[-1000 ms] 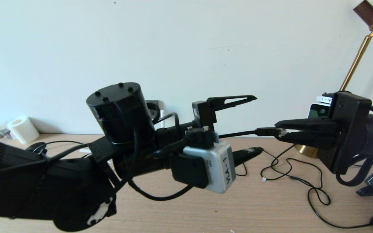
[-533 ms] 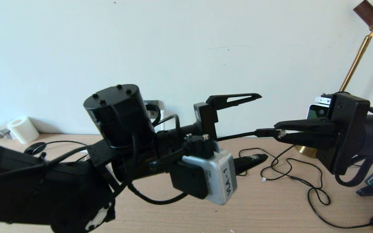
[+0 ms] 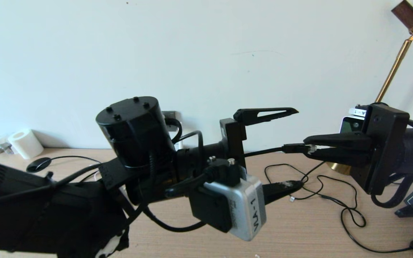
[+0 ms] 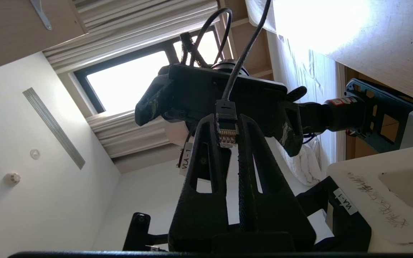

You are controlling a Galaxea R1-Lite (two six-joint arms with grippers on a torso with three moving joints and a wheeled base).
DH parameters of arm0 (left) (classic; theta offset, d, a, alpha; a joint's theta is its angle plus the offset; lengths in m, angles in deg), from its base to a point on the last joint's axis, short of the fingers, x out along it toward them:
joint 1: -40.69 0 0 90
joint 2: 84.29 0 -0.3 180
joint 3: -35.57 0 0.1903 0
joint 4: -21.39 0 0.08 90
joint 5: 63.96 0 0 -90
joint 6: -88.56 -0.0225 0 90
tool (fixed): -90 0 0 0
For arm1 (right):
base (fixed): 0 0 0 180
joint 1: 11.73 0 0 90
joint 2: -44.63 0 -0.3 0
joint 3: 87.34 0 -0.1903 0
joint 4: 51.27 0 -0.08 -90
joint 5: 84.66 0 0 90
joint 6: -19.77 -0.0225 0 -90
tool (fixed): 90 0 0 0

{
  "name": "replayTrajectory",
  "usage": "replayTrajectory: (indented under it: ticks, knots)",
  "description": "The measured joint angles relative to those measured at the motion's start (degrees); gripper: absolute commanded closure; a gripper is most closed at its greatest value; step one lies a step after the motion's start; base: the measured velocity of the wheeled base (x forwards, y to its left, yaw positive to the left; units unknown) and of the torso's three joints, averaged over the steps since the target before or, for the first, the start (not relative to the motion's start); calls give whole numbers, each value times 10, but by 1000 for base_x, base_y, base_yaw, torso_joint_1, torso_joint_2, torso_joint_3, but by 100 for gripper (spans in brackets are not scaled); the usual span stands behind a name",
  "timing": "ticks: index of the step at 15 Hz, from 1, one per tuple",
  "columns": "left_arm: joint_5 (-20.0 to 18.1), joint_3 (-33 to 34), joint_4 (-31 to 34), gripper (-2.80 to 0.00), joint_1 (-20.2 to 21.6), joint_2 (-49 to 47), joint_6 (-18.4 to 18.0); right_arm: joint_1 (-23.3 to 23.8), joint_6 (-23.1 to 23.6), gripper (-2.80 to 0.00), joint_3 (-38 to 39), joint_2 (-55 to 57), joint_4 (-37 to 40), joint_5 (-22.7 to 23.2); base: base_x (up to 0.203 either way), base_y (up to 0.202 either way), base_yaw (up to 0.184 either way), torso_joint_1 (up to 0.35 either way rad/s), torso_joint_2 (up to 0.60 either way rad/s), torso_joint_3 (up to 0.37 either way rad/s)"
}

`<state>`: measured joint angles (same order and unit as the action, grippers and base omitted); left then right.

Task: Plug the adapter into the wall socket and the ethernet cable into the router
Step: Align cable and router interface

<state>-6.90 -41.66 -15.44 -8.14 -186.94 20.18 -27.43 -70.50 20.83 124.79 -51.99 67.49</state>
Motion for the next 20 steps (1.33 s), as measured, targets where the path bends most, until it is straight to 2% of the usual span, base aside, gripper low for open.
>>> replayTrajectory:
  ticks: [3, 4, 5, 19, 20]
  knots:
    - [0, -2, 0, -280, 0, -2, 0, -1, 1, 0, 0, 0, 0, 0, 0, 0, 0, 0, 0, 0]
    - [0, -2, 0, -217, 0, -3, 0, -1, 1, 0, 1, 0, 0, 0, 0, 0, 0, 0, 0, 0]
    - [0, -2, 1, 0, 0, -3, 1, -1, 1, 0, 1, 0, 0, 0, 0, 0, 0, 0, 0, 0]
    - [2, -2, 3, 0, -1, -11, 3, -5, 1, 0, 7, -7, 0, 1, 0, 0, 0, 0, 0, 0]
    - [2, -1, 4, 0, -1, -11, 4, -6, 4, -227, 8, -8, 0, 1, 0, 0, 0, 0, 0, 0]
